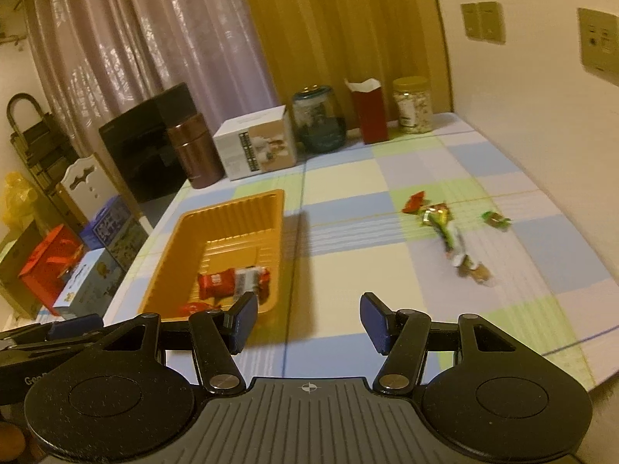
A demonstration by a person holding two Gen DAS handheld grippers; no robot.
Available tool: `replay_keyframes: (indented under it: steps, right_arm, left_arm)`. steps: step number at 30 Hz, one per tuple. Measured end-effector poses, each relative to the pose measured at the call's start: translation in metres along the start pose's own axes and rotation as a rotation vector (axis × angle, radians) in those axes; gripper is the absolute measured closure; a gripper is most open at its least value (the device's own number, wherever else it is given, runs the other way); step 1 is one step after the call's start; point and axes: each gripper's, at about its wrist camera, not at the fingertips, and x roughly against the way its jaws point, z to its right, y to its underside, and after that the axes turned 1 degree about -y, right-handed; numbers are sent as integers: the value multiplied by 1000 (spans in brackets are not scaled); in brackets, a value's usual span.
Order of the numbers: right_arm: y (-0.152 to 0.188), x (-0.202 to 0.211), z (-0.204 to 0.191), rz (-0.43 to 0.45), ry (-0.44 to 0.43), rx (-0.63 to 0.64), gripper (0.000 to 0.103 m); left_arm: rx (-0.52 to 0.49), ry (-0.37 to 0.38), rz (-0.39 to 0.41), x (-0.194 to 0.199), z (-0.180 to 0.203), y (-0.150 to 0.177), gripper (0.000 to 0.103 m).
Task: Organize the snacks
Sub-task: 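Move both open tools toward the candies lying on the tablecloth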
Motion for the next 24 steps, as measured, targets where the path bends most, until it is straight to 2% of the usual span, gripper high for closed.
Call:
replay_keyframes:
  steps: [5,24]
  right_arm:
    - [2,13,13,12,26,-12,44]
    - [10,37,64,35,121,-86,44]
  left_arm:
    - [-15,14,9,3,14,-1,26]
    - [-48,80,-7,-7,50,0,21]
